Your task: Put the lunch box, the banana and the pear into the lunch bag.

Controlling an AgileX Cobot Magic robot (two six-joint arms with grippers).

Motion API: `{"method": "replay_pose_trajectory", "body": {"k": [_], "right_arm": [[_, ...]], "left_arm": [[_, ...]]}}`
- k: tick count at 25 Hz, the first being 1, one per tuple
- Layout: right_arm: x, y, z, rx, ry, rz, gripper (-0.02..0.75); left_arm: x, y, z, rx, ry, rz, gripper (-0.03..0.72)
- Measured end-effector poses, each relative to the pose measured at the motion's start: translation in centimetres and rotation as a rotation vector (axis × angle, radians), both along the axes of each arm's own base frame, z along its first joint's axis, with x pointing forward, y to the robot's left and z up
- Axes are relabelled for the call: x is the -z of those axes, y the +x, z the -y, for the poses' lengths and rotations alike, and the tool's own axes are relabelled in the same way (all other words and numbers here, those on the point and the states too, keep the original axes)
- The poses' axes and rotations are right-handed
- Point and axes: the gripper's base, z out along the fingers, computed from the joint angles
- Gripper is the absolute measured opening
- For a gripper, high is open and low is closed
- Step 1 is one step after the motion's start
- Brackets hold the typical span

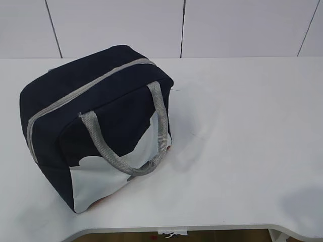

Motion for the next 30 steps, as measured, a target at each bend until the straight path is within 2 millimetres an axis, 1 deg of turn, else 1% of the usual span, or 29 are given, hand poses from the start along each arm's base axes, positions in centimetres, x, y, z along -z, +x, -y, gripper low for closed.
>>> {"method": "replay_pose_trajectory", "body": {"k": [30], "right_arm": [[-0.01, 0.01, 0.00, 0.001, 0.002, 0.001, 0.335]], "left_arm": [[0.00, 0.00, 0.00, 0.000, 0.000, 0.000, 0.241]]}}
